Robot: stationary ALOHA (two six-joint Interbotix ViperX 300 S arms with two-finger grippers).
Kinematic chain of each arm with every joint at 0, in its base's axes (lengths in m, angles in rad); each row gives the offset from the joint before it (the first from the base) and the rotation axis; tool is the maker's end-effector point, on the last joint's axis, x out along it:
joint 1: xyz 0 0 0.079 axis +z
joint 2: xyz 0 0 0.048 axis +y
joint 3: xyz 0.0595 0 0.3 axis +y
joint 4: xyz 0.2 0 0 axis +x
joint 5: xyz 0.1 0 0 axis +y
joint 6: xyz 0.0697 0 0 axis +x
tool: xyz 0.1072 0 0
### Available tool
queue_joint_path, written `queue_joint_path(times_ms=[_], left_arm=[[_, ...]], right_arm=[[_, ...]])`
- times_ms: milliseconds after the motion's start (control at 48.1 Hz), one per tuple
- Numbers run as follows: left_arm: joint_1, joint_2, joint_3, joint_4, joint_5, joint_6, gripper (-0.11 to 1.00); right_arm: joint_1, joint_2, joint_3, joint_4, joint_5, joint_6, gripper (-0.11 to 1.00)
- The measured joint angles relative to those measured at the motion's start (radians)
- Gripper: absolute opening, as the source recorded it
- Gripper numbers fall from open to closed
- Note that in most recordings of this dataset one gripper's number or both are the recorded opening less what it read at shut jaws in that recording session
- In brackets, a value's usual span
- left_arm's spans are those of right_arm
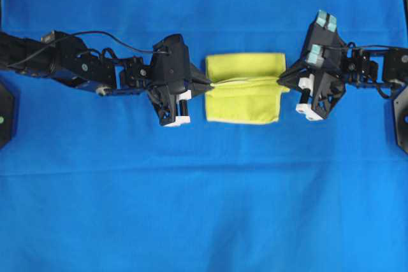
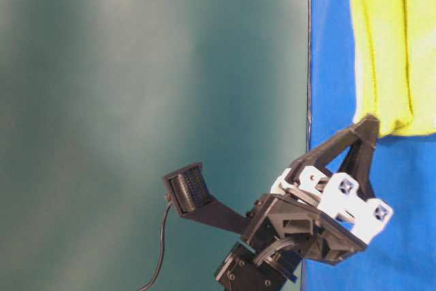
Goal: Fold a vertical towel.
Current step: 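Lower the held corners onto the towel's near edge, then open both grippers and withdraw them sideways from the towel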
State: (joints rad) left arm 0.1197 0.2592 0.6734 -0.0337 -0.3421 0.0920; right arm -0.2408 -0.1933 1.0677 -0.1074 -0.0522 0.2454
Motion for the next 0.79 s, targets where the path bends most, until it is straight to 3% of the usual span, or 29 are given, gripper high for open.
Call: queue_joint_path(times_ms=[353,416,561,644,790], left_arm=[[-0.014,0.000,-0.002,0.000,0.005,-0.002,0.06],[-0.017,0.002,-0.003,0.000,0.006,-0.002,0.17],[-0.038,0.000,-0.002,0.000,0.021,0.008,0.60],[-0.057,-0.003,-0.003,0.000,0.044,0.015,0.73],[-0.072,-0.041,-0.002,0.000,0.095,0.017,0.70]], right_arm=[[0.044,0.021,-0.009,0.037,-0.002,0.000,0.08],[0.052,0.021,-0.011,0.041,0.000,0.002,0.21],[0.087,0.023,-0.009,0.046,0.006,0.003,0.60],[0.117,0.023,-0.009,0.046,0.006,0.003,0.60],[0.164,0.021,-0.015,0.051,0.012,0.005,0.56]])
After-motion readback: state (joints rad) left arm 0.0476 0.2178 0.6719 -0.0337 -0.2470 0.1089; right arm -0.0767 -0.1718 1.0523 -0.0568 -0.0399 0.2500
